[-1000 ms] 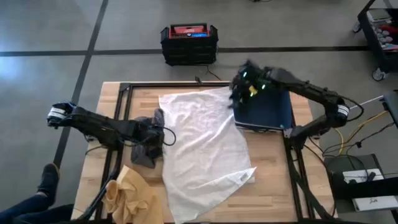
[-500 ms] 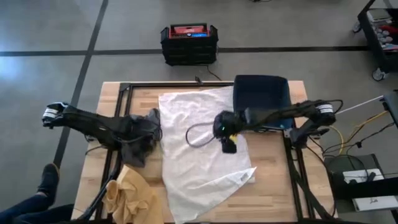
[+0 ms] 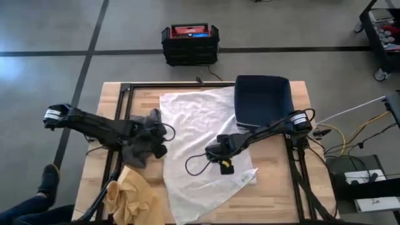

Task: Fold towel
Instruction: Fold the white towel

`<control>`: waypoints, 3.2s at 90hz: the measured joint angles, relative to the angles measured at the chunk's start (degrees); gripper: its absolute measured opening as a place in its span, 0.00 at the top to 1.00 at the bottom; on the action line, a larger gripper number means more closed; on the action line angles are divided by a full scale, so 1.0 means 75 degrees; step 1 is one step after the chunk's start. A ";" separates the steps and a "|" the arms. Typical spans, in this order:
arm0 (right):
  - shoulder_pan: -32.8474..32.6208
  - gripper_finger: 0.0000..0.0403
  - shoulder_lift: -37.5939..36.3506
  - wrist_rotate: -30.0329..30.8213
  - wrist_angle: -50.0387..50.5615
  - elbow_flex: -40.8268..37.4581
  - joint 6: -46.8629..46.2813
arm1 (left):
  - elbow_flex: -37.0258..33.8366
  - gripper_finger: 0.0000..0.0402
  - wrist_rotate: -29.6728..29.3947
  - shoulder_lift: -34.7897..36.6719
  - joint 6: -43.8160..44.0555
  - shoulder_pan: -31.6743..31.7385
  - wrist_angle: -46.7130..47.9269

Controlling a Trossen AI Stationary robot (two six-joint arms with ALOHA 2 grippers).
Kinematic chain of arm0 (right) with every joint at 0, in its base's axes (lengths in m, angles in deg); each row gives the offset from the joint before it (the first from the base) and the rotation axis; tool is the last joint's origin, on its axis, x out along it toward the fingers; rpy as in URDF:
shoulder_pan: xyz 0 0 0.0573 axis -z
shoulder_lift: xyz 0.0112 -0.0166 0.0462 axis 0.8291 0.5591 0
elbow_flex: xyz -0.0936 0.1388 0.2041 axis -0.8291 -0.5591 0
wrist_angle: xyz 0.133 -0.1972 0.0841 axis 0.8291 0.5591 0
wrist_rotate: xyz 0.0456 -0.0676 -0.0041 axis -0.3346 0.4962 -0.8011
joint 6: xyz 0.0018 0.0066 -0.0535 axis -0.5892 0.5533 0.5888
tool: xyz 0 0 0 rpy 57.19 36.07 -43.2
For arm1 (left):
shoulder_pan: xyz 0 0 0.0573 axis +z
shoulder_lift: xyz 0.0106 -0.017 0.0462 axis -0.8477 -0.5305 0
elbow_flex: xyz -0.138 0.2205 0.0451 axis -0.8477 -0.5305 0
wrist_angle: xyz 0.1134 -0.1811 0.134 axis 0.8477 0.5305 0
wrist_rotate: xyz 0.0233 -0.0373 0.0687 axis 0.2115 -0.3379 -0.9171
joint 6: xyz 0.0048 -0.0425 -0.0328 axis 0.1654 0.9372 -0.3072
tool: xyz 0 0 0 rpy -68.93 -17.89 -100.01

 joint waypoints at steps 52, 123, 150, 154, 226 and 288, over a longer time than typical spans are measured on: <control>-0.0523 0.74 0.0154 0.0005 -0.0972 0.0237 -0.1301 | 0.0093 1.00 0.0026 0.0628 0.0693 -0.0033 0.1807; -0.2069 0.75 -0.0270 -0.0631 0.0215 -0.0097 -0.2613 | -0.0658 1.00 0.1393 -0.1342 0.1473 -0.1158 -0.0992; -0.2415 0.54 -0.0373 -0.1448 0.0270 0.0521 -0.2716 | -0.0081 1.00 0.0213 0.0215 0.1437 -0.1181 0.0234; -0.2387 0.52 -0.0469 -0.1651 0.0504 0.0711 -0.2702 | 0.0211 1.00 0.0013 0.0514 0.1332 -0.1227 0.0021; -0.5688 0.41 -0.1006 0.3067 0.0285 0.0356 -0.4187 | 0.5800 0.67 -0.1385 -0.3900 0.1301 -0.4736 0.1670; -0.5447 0.50 0.0330 0.3489 -0.0592 0.0241 -0.3582 | 0.9304 0.56 -0.0452 -0.8187 0.3708 -0.6117 0.2792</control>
